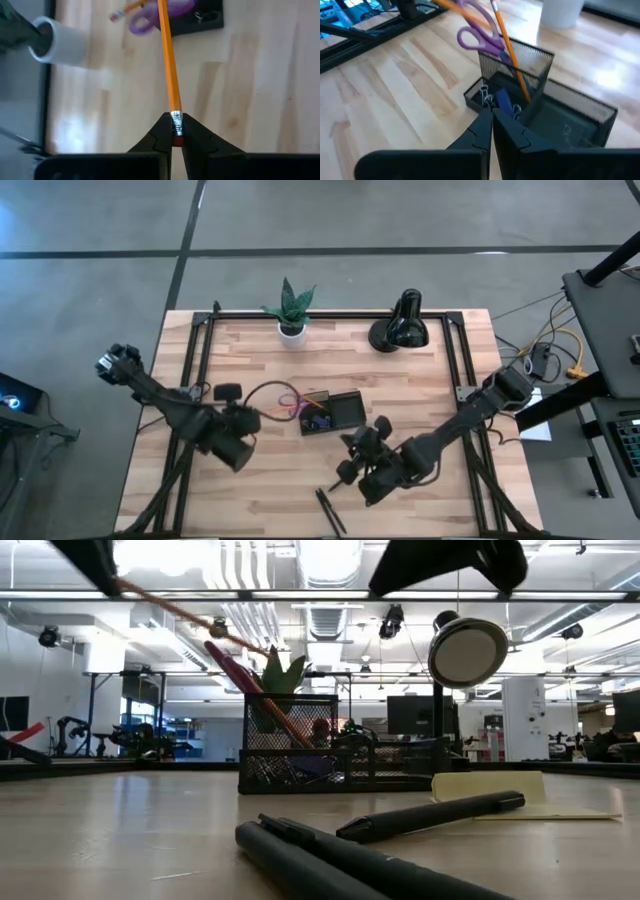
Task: Pick and place office supplies into organizer
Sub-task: Put the pencil into the desk organizer
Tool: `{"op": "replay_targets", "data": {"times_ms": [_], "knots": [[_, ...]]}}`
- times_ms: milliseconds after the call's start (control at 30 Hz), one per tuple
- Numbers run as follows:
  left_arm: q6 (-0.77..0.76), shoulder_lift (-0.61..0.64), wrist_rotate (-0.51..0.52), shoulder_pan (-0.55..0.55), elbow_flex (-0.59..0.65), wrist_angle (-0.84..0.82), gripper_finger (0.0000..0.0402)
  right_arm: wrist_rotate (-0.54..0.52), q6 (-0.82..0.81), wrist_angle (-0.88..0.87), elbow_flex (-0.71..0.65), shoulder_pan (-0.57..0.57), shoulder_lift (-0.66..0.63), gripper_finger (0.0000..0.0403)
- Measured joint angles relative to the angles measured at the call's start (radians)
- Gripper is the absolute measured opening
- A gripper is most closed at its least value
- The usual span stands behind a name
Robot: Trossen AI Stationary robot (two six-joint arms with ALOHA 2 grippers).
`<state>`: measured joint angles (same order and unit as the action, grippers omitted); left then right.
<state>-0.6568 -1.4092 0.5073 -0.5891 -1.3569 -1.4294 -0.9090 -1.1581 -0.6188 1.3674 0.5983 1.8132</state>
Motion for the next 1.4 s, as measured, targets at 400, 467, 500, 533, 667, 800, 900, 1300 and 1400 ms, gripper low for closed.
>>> {"op": "replay_targets", "data": {"times_ms": [400,467,500,533,667,800,900,1300,1400], "knots": [[0.424,-0.160,-0.025,0.186,-0.214,-0.143,0.0006,0.026,-0.145,-0.012,-0.049,0.000,0.005,0.0008],[0.483,-0.194,-0.024,0.205,-0.253,-0.141,0.0006,0.030,-0.166,-0.013,-0.057,0.000,0.005,0.0008],[0.514,-0.213,-0.024,0.211,-0.267,-0.142,0.0006,0.031,-0.177,-0.013,-0.059,0.000,0.005,0.0008],[0.543,-0.232,-0.024,0.218,-0.282,-0.142,0.0006,0.031,-0.185,-0.013,-0.061,0.000,0.005,0.0008],[0.667,-0.301,-0.023,0.235,-0.332,-0.142,0.0006,0.030,-0.189,-0.012,-0.065,0.000,0.005,0.0008],[0.729,-0.377,0.006,0.237,-0.389,-0.142,0.0006,0.028,-0.189,-0.012,-0.066,0.000,0.005,0.0008],[0.792,-0.421,0.042,0.239,-0.427,-0.142,0.0006,0.027,-0.192,-0.012,-0.067,0.000,0.005,0.0008],[1.031,-0.470,0.154,0.242,-0.440,-0.142,0.0015,0.026,-0.204,-0.006,-0.068,0.000,0.005,0.0008],[1.031,-0.466,0.242,0.242,-0.438,-0.142,0.0023,0.026,-0.204,-0.005,-0.068,0.000,0.005,0.0008]]}}
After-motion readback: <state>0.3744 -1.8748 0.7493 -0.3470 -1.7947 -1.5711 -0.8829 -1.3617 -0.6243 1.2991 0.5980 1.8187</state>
